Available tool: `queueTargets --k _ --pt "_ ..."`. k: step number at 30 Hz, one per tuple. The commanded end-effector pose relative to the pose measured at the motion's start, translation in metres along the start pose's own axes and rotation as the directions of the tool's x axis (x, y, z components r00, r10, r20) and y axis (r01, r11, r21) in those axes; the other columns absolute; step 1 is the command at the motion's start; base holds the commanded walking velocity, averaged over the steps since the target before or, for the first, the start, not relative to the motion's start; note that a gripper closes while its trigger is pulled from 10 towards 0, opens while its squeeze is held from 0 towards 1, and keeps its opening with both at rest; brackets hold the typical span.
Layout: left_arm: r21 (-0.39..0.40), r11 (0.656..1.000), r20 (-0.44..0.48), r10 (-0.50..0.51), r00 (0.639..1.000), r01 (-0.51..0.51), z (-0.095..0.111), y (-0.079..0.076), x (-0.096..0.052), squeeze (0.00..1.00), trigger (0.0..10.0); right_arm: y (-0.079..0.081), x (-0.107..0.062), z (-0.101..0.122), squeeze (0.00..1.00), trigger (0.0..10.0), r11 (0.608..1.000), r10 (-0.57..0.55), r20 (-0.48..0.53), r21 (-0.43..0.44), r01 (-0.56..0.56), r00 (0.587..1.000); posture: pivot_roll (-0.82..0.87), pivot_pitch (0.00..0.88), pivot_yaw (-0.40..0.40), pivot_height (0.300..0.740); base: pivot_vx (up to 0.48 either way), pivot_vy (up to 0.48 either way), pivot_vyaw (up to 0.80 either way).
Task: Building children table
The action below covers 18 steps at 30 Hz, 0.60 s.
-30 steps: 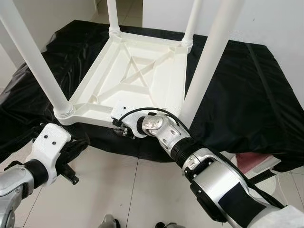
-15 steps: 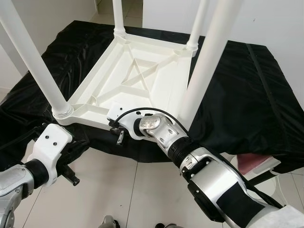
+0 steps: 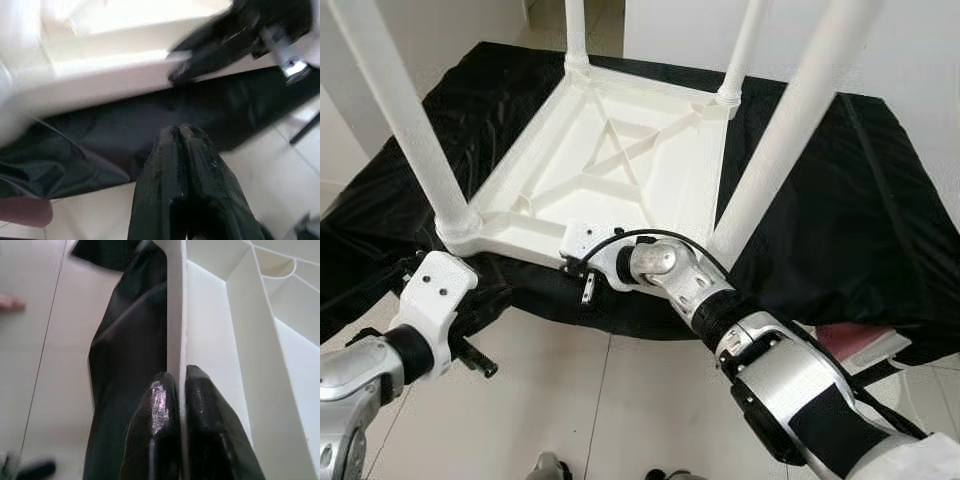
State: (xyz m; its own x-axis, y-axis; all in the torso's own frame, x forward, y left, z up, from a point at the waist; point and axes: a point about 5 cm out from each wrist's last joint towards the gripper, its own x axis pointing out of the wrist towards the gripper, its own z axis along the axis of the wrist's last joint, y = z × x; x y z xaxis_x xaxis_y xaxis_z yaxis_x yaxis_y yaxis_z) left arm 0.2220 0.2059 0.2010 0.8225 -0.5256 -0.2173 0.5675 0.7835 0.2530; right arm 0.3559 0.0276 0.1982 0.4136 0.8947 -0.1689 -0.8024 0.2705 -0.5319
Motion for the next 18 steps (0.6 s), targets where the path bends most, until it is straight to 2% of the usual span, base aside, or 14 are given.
queueTargets --k 1,3,6,7,8,10,12,13,18 --pt "-0.032 0.978 -0.019 0.203 0.979 -0.204 -0.004 0.013 0.000 0.00 10.0 -0.020 -0.007 0.043 0.00 0.0 0.980 -0.200 0.322 0.054 0.192 0.926 0.07 0.157 -0.007 0.740 0.000 0.000 0.00" --pt "-0.081 0.951 -0.033 0.296 0.955 -0.298 -0.006 0.023 0.004 0.00 10.0 -0.024 -0.012 0.053 0.00 0.0 0.968 -0.250 0.409 0.122 0.219 0.878 0.07 0.158 -0.002 0.740 0.000 0.000 0.00" --pt "-0.109 0.934 -0.044 0.337 0.940 -0.340 -0.007 0.028 0.007 0.00 10.0 -0.025 -0.013 0.056 0.00 0.0 0.964 -0.265 0.437 0.135 0.228 0.860 0.07 0.158 -0.002 0.740 0.000 0.000 0.00" --pt "-0.171 0.906 -0.033 0.386 0.922 -0.386 -0.004 0.035 0.012 0.00 10.0 -0.027 -0.015 0.062 0.00 0.0 0.959 -0.283 0.476 0.156 0.236 0.833 0.07 0.158 0.001 0.740 0.000 0.000 0.00" --pt "-0.171 0.906 -0.033 0.386 0.922 -0.386 -0.004 0.035 0.012 0.00 10.0 -0.027 -0.015 0.062 0.00 0.0 0.959 -0.283 0.476 0.156 0.236 0.833 0.07 0.158 0.001 0.740 0.000 0.000 0.00" --pt "-0.224 0.888 0.001 0.411 0.911 -0.401 0.002 0.038 0.015 0.00 10.0 -0.029 -0.016 0.067 0.00 0.0 0.955 -0.295 0.504 0.179 0.235 0.812 0.07 0.158 0.001 0.740 0.000 0.000 0.00" --pt "-0.224 0.888 0.001 0.411 0.911 -0.401 0.002 0.038 0.015 0.00 10.0 -0.029 -0.016 0.067 0.00 0.0 0.955 -0.295 0.504 0.179 0.235 0.812 0.07 0.158 0.001 0.740 0.000 0.000 0.00" --pt "-0.262 0.877 0.032 0.425 0.905 -0.403 0.009 0.039 0.019 0.00 10.0 -0.030 -0.017 0.071 0.00 0.0 0.953 -0.299 0.526 0.204 0.223 0.796 0.07 0.157 0.003 0.740 0.000 0.000 0.00" --pt "-0.301 0.876 0.083 0.418 0.905 -0.377 0.021 0.036 0.027 0.00 10.0 -0.033 -0.018 0.076 0.00 0.0 0.949 -0.307 0.565 0.236 0.207 0.766 0.07 0.155 0.005 0.740 0.000 0.000 0.00"
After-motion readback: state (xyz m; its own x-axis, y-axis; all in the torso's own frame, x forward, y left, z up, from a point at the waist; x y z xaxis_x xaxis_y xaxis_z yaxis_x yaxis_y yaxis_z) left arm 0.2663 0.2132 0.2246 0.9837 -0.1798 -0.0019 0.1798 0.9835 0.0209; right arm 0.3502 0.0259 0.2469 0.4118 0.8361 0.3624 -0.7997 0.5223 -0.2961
